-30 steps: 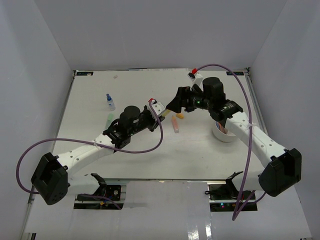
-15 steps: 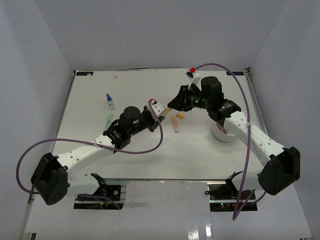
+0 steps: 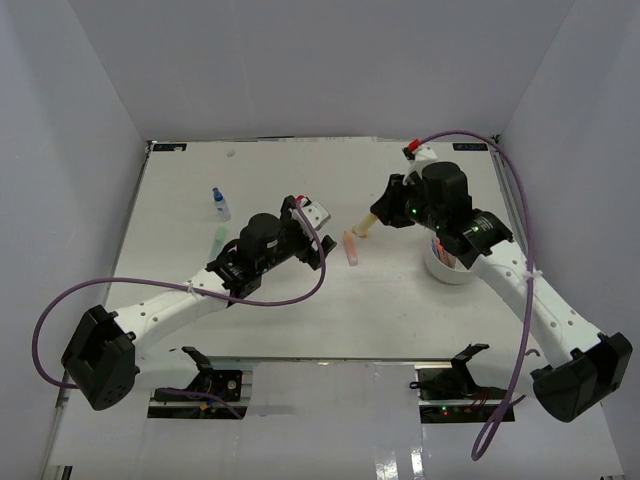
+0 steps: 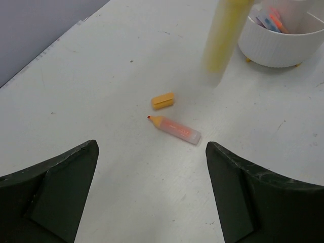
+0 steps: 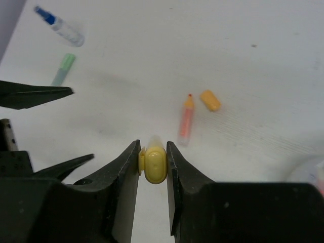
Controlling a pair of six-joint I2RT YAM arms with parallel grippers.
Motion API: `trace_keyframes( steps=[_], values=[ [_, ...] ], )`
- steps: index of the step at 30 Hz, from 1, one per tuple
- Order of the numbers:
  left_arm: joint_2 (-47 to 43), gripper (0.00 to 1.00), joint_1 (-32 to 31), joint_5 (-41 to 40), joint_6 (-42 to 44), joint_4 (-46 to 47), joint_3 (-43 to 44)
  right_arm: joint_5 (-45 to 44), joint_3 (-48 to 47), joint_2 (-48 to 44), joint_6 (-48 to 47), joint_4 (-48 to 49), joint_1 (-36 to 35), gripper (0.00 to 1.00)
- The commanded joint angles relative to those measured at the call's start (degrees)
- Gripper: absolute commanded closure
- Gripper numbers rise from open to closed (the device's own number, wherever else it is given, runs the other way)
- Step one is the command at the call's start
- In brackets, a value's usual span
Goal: Sort the stationery into containers
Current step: Place the pen in the storage box.
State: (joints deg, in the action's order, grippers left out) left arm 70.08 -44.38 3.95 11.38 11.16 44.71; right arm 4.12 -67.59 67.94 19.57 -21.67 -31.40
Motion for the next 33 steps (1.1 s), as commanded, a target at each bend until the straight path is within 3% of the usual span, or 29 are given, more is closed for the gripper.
trace_keyframes(
  steps=[1,5,14,21,33],
  values=[
    [0.22,0.02,-0.09,-3.94,-2.06,0.53,1.08,-17.96,0.35,-5.26,-2.35,-10.64,1.86,0.92],
    [1.98,0.02,-0.09,-10.09,-4.34,-0.96,2.31,-26.51,3.43,-10.89,0.64,-16.28,5.29,0.92],
    [12.16,0.02,1.49,-23.10,-13.57,-12.36,10.65,-34.88,9.05,-21.09,-0.85,-21.31,18.82,0.92],
    [12.54,0.02,2.90,-23.72,-15.07,-13.88,11.46,-33.30,12.04,-20.22,-0.33,-20.43,23.74,0.92],
    [10.95,0.02,2.90,-24.51,-13.75,-12.57,10.14,-26.63,18.11,-19.17,0.64,-10.23,30.51,0.92]
  ],
)
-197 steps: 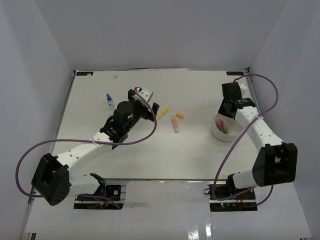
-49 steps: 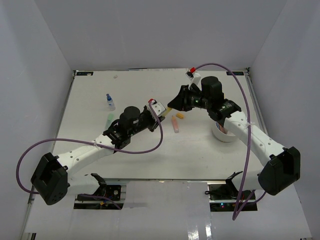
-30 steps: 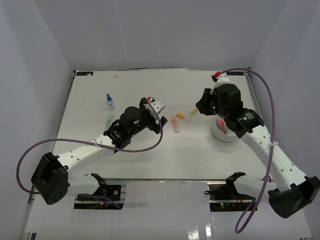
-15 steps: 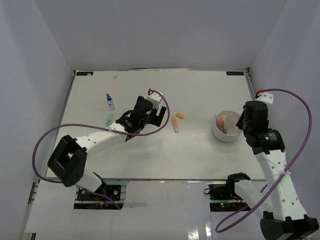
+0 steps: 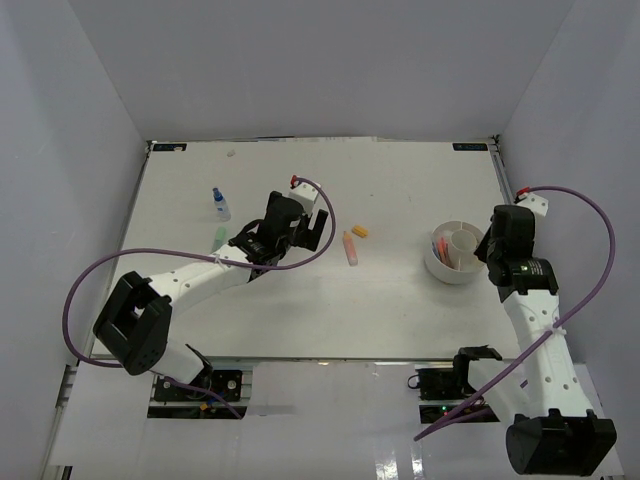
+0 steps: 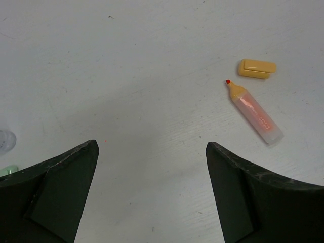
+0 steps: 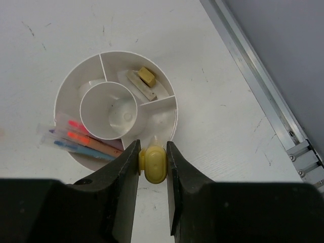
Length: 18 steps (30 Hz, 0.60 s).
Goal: Sort the stationery into containers
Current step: Place the pen in the storage box.
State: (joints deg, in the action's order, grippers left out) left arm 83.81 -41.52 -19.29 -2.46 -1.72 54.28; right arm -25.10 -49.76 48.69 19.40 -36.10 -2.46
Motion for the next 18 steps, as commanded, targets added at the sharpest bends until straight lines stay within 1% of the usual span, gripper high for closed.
trace_keyframes(
  steps=[1,4,5,11,18],
  values=[
    [-2.78,0.02,0.03,-1.28,0.17,0.40,0.56,2.86,0.01,0.27,0.73,4.28,1.75,0.92],
    [-2.69,0.02,0.03,-0.93,0.09,0.40,0.74,3.04,-0.43,1.15,0.12,4.81,1.76,0.92],
    [-2.60,0.02,0.12,-0.93,0.09,0.40,0.74,3.22,-0.34,1.50,0.11,4.89,3.41,0.92],
    [-2.16,0.02,0.12,-0.49,0.00,0.40,0.65,4.80,1.33,2.90,0.02,7.44,5.62,0.92],
    [-1.98,0.02,0.03,-0.05,-0.09,0.40,0.65,5.33,2.21,5.80,1.25,9.99,6.76,0.92]
  ],
)
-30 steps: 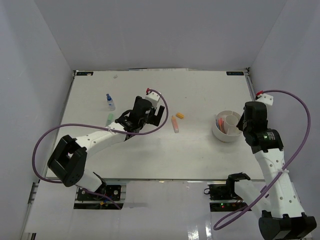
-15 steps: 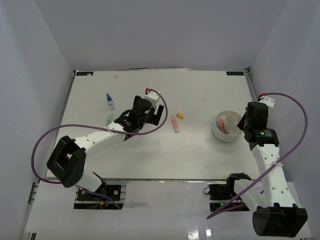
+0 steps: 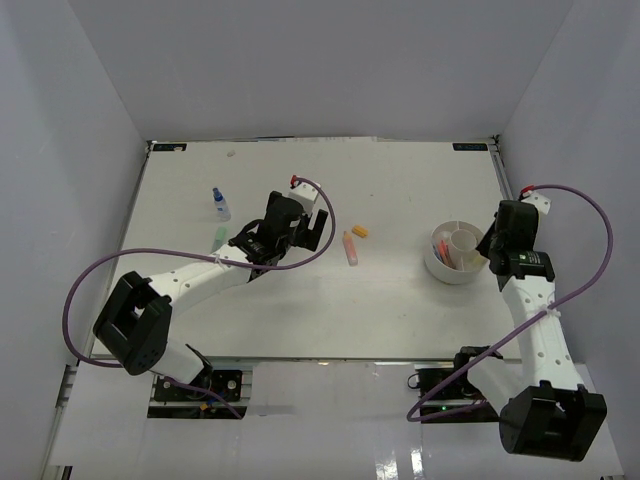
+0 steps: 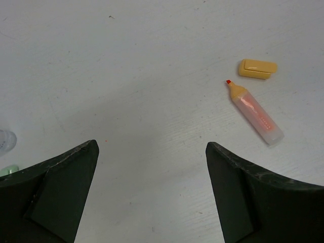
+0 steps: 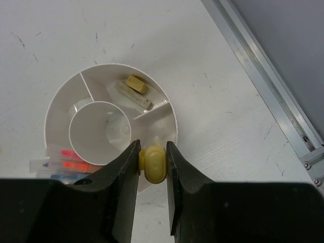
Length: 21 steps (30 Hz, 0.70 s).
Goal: Sort the stationery into containers
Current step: Place the pen in the storage box.
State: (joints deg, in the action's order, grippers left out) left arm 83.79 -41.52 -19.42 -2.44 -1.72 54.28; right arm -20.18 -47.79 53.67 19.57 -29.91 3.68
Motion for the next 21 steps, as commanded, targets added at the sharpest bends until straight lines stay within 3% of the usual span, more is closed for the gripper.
trace_keyframes(
  steps=[1,16,21],
  values=[
    [-1.96,0.02,0.12,0.17,-0.11,0.40,0.65,0.32,0.33,1.26,1.26,3.98,0.71,0.92],
    [-2.31,0.02,0.03,0.79,-0.11,0.57,0.39,-0.73,2.53,5.30,3.37,8.99,1.68,0.90],
    [-2.05,0.02,0.03,1.14,-0.02,0.57,0.39,-0.73,2.70,6.36,3.89,9.17,1.68,0.80]
  ],
)
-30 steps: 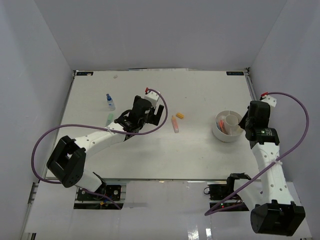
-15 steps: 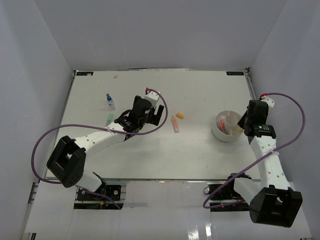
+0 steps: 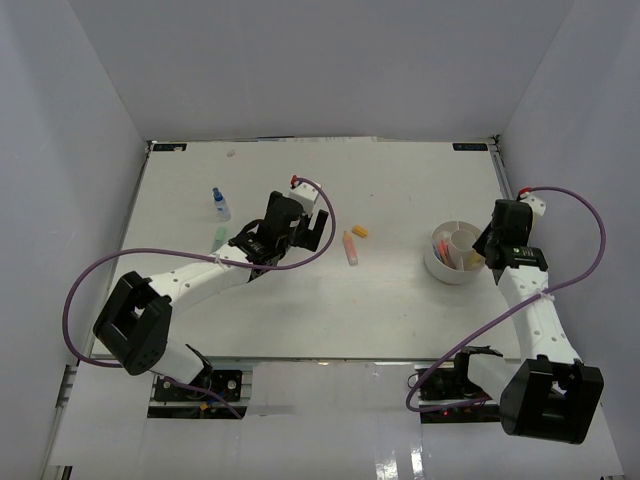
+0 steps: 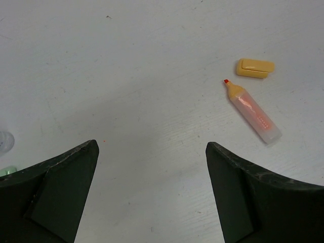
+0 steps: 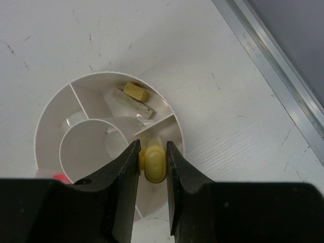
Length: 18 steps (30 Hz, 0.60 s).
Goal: Sort the stationery into containers
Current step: Place the pen in the storage box.
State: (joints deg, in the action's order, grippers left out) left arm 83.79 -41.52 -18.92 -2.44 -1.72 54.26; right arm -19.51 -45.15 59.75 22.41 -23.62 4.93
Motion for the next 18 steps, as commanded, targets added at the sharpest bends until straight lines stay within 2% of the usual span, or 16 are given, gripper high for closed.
trace_keyframes(
  steps=[1,8,18],
  values=[
    [-1.96,0.02,0.03,0.72,-0.11,0.57,0.50,-1.50,0.32,0.28,0.97,3.05,0.52,0.78],
    [-1.87,0.02,0.03,0.55,-0.11,0.49,0.41,-1.76,0.58,1.16,1.32,2.96,0.78,0.72],
    [-1.87,0.02,0.03,0.64,-0.11,0.40,0.41,-1.59,1.02,1.60,1.40,2.96,0.96,0.53]
  ],
)
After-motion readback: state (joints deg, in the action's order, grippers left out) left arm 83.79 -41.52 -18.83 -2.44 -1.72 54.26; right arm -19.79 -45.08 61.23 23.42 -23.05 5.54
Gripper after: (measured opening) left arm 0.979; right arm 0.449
